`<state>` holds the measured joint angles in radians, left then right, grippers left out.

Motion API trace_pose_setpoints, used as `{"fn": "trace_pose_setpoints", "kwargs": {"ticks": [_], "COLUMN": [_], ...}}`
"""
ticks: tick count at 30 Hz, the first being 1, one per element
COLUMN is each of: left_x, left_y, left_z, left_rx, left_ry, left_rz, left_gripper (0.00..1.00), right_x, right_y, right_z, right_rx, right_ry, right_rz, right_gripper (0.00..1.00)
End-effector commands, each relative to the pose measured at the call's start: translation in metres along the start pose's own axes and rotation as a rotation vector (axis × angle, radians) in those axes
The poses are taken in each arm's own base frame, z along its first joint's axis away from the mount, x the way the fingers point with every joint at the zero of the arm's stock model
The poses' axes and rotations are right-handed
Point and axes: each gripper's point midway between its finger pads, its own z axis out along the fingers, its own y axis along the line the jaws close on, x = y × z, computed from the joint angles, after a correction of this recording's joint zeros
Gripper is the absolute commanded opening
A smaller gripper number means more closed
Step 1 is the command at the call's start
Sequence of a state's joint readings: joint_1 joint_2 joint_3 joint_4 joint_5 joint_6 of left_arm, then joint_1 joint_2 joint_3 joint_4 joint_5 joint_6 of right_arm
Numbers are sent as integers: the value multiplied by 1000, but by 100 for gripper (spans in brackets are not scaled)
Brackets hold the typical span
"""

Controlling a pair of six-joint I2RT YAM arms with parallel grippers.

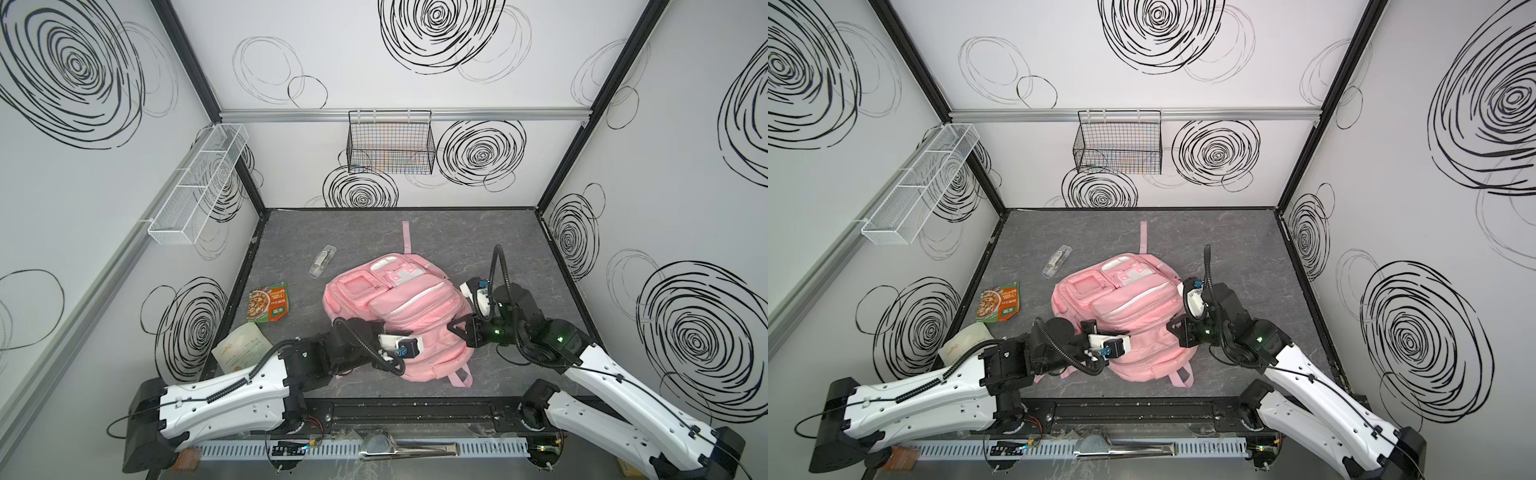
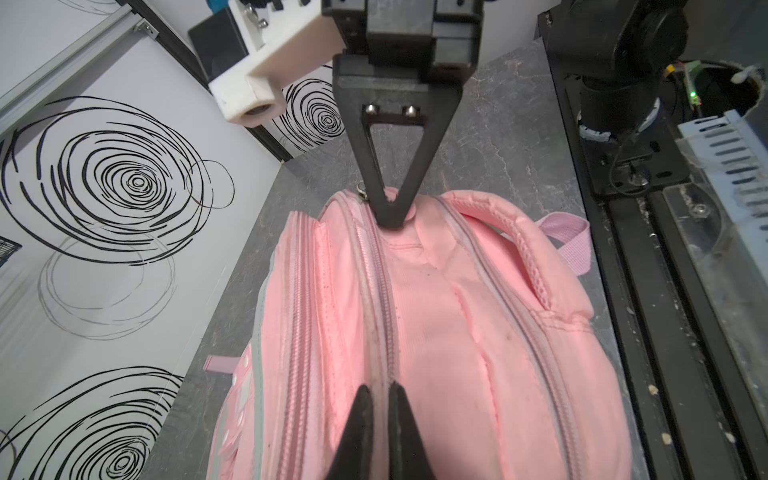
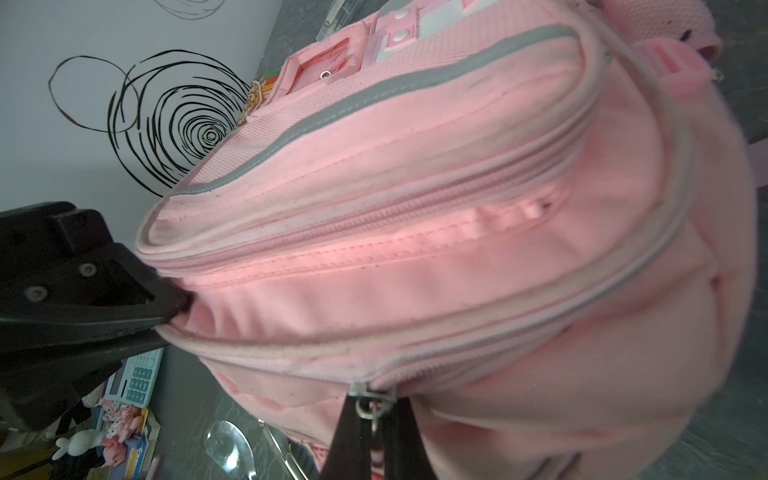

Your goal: Pack the student bag

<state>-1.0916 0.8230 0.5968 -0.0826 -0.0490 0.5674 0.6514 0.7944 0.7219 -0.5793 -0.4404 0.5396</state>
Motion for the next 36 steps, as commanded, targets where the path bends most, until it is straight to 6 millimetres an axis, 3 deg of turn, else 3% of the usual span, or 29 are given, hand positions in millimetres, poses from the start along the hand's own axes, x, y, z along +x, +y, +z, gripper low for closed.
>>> {"fn": "trace_pose_setpoints", "kwargs": {"ticks": [1, 3, 6, 8, 9, 10, 11, 17, 20, 27, 36], "left_x": [44, 51, 49, 38, 31, 22, 14, -32, -44, -26, -12], "left_y": [29, 36, 35, 33, 34, 35, 36, 35, 27, 1, -3], "left_z": [-19, -25, -29, -30, -30, -29, -27, -11, 5, 37, 43], "left_rx": [-153, -182, -169, -145, -142, -135, -138, -154, -108, -18, 22], "left_ry": [169, 181, 161, 114, 91, 65, 44, -43, -49, 11, 46], "left_rz": [-24, -48, -81, -114, -137, -154, -168, -192, -187, -191, -231], "left_gripper": [0, 0, 0, 0, 5, 21, 29, 37, 38, 39, 40], "right_x": [-4, -6, -11, -12, -11, -9, -7, -4, -8, -8, -7], "right_y": [-48, -45, -17, 5, 11, 17, 19, 27, 36, 52, 68], "right_z": [-15, -15, -11, -10, -10, -9, -9, -4, -5, -6, -5], "right_rx": [237, 215, 58, -68, -106, -140, -159, -209, -234, -282, -335], "right_ry": [-38, -41, -46, -52, -59, -65, -72, -73, -94, -104, -110], "right_rz": [50, 49, 27, 36, 44, 47, 54, 86, 70, 23, -9], "right_gripper": [0, 0, 0, 0, 0, 0, 0, 0, 0, 0, 0]}}
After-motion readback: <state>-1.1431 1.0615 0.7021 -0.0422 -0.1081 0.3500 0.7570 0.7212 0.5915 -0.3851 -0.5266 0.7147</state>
